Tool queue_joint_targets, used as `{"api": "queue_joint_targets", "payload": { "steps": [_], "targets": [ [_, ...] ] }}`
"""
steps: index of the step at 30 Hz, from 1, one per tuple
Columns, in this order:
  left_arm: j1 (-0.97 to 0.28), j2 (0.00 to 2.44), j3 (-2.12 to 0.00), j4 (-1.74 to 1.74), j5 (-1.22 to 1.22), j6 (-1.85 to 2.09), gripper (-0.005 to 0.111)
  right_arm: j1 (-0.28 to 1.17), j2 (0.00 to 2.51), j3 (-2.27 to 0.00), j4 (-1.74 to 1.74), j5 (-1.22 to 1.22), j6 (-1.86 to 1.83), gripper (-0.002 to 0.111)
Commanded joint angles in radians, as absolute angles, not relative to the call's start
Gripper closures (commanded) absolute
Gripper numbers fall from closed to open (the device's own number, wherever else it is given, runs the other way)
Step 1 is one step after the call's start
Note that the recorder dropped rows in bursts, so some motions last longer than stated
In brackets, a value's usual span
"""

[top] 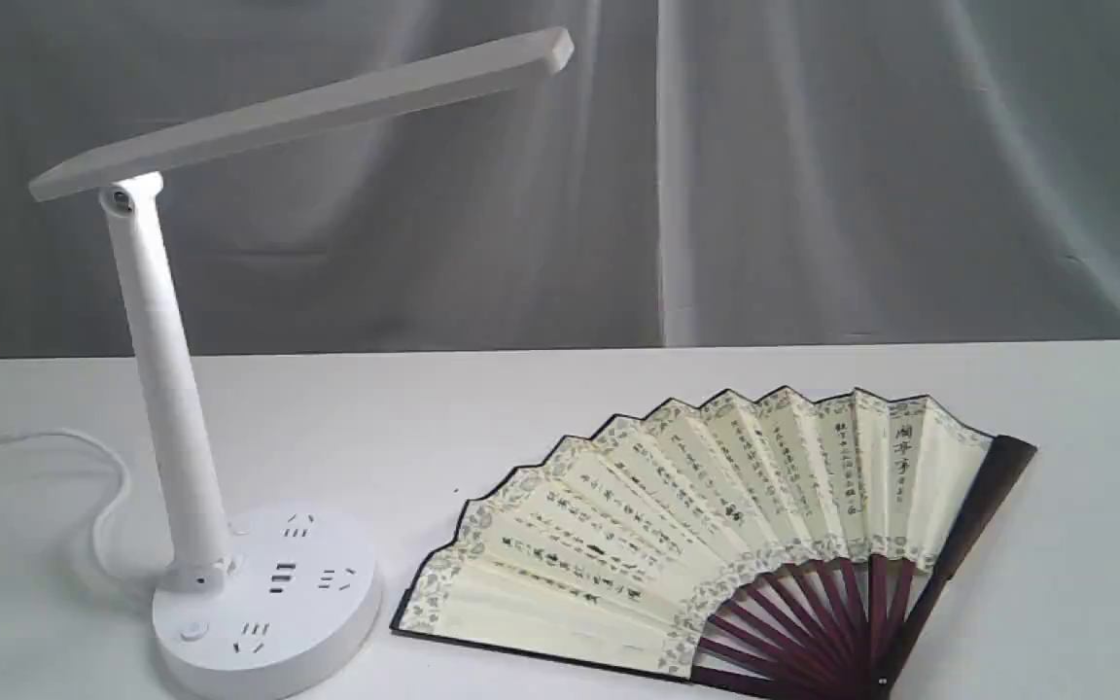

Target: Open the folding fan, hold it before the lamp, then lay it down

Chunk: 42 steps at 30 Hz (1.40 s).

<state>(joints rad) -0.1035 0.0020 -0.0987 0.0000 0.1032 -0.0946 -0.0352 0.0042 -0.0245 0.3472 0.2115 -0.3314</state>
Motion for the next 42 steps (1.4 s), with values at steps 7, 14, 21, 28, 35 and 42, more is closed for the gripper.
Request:
{"api": "queue_joint_targets", "payload": {
  "steps": [7,14,21,28,35,42],
  "targets": [
    [-0.109,0.000,0.000,0.092,0.072,-0.098,0.107,-0.031,0.000,0.000,0.329,0.139,-0.339,0.108],
    [-0.109,0.000,0.000,0.088,0.068,-0.103,0.107,-0.031,0.000,0.000,0.329,0.141,-0.336,0.108],
    [-0.109,0.000,0.000,0.060,0.065,-0.103,0.107,-0.031,0.000,0.000,0.329,0.141,-0.336,0.108],
    [-0.109,0.000,0.000,0.062,0.065,-0.105,0.107,-0.031,0.000,0.000,0.329,0.141,-0.336,0.108],
    [-0.109,0.000,0.000,0.062,0.065,-0.102,0.107,-0.031,0.000,0.000,0.329,0.141,-0.336,0.108],
    [-0.109,0.000,0.000,0.062,0.065,-0.102,0.107,-0.031,0.000,0.000,0.314,0.141,-0.338,0.108]
  ]
}}
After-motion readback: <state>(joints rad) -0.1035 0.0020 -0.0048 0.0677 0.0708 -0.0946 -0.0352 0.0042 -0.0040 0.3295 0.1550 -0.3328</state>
